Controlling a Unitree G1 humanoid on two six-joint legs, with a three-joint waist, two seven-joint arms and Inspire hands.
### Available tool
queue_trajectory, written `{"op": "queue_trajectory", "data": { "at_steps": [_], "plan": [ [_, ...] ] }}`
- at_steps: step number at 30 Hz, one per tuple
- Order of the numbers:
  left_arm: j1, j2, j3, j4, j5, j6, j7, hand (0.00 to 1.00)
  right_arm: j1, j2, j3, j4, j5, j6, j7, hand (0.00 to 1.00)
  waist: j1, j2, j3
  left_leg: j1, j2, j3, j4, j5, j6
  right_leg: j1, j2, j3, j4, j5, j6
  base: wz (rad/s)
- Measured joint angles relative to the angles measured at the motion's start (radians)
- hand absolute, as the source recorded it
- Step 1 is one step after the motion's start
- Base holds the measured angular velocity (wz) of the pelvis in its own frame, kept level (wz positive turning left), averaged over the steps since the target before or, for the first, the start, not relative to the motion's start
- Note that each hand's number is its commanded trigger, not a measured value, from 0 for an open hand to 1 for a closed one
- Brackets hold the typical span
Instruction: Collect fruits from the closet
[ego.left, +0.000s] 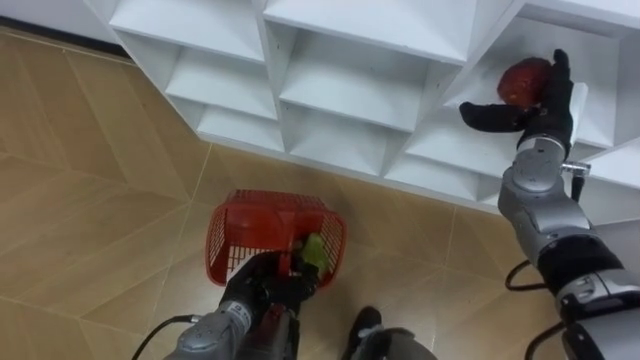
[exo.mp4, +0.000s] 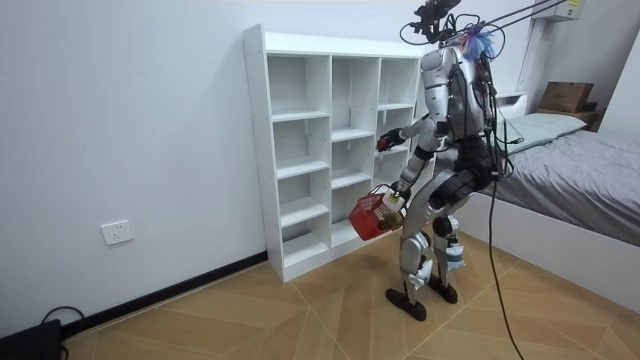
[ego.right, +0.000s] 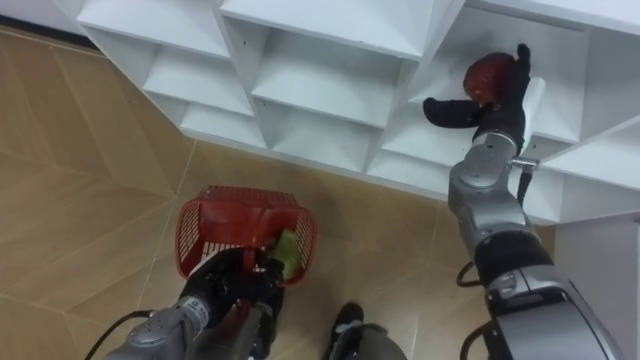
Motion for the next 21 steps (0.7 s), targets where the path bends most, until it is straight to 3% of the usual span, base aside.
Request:
{"op": "queue_trajectory", "data": {
  "at_steps": [2,21],
  "plan": [
    [0.001,0.0,0.0,0.0,0.0,0.002,0.0,1.0,0.0,-0.019,0.0,0.0,-0.001,0.0,0.005,1.0,0.0,0.0,0.0,0.001,0.0,0.0,0.0,0.0,0.0,0.0,0.001,0.001,0.0,0.0,0.0,0.0],
    [0.006,0.0,-0.007,-0.002,0.0,-0.002,0.0,1.0,0.005,-0.018,0.002,0.01,-0.007,0.001,0.013,1.0,0.0,-0.001,0.0008,0.002,-0.001,0.0,-0.005,0.0,-0.001,0.0,0.0,0.001,-0.001,-0.003,0.001,0.0]
  ]
}}
